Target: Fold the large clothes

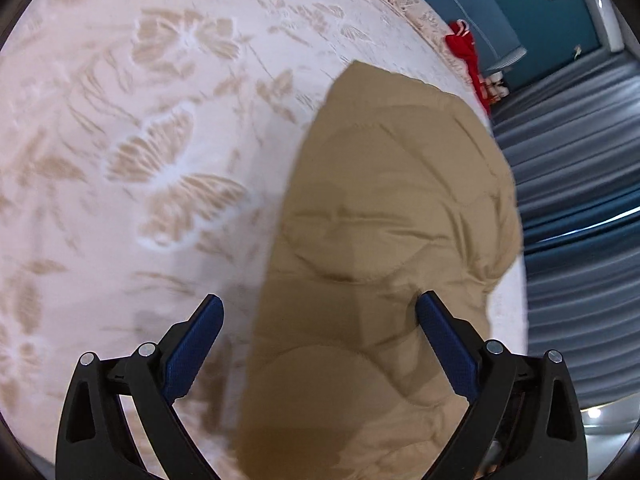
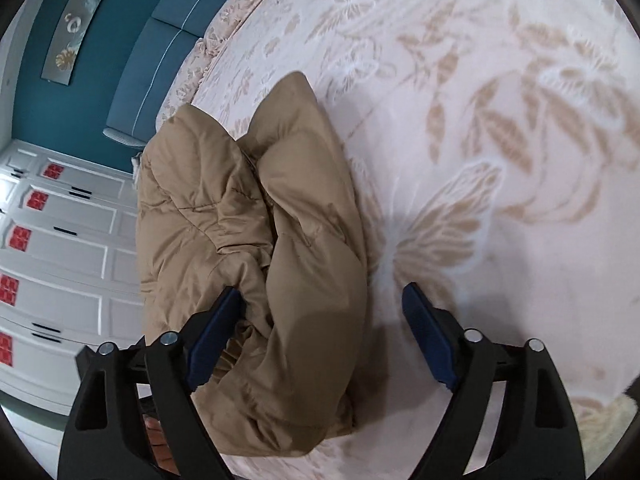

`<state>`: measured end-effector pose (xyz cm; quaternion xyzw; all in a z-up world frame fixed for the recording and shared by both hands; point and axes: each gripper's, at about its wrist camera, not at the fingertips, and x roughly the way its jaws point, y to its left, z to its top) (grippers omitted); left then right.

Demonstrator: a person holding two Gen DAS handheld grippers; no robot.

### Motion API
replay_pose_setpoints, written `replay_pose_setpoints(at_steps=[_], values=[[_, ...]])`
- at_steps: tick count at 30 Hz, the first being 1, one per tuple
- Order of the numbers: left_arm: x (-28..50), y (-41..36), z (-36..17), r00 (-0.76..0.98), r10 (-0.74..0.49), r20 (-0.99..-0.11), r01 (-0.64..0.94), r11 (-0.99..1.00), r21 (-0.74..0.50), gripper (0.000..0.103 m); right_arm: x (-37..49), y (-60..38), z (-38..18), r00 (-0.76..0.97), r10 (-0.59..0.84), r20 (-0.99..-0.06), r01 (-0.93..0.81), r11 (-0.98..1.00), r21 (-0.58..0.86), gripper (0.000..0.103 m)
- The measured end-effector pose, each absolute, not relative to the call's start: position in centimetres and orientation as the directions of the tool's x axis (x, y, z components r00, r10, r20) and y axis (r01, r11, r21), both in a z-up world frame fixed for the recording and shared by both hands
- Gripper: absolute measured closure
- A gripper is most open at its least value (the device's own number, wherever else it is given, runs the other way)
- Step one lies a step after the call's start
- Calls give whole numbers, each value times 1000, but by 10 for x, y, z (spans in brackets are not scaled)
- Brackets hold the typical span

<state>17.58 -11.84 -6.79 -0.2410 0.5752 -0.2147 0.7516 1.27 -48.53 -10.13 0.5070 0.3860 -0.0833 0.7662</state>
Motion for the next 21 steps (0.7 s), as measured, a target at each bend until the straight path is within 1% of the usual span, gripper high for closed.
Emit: replay_pose_setpoints(at_steps=[3,9,10,11,12,13,14,15,17,18,21], values=[[182,-125,-79,204,-677,-707,20,725,-688,6,19,-483,-105,699,271,-662,503,472,725,16],[188,-141,-82,205,-677,-707,58,729,-682,5,45,-473,-110,706,293,-645,463,498,733,16],[188,-143,-81,206,-682,-702,73,726,-684,5,51,-470,-111,708,302,-639,454,498,739,18],[189,-143,-79,209,-686,-697,92,724,-684,8,57,-470,-110,708,311,-634,446,499,743,23],[189,-145,-75,216,-685,-696,113,726,-679,10,65,-466,-112,711,345,-613,417,494,763,44],[188,-145,-69,233,-682,-693,144,729,-669,16,72,-463,-115,714,383,-587,398,468,789,52],[188,-145,-63,250,-677,-692,173,734,-656,22,78,-459,-114,721,391,-572,388,456,801,58],[191,-144,-55,268,-674,-688,211,738,-641,24,83,-456,-110,725,387,-569,375,471,798,67],[197,-141,-41,295,-670,-682,265,742,-615,31,94,-445,-96,728,356,-586,353,539,765,73],[200,-140,-36,308,-666,-679,283,746,-603,32,103,-437,-86,728,337,-597,338,581,741,76],[220,-124,-10,381,-649,-658,355,760,-544,35,133,-409,-60,736,298,-608,281,682,675,78]])
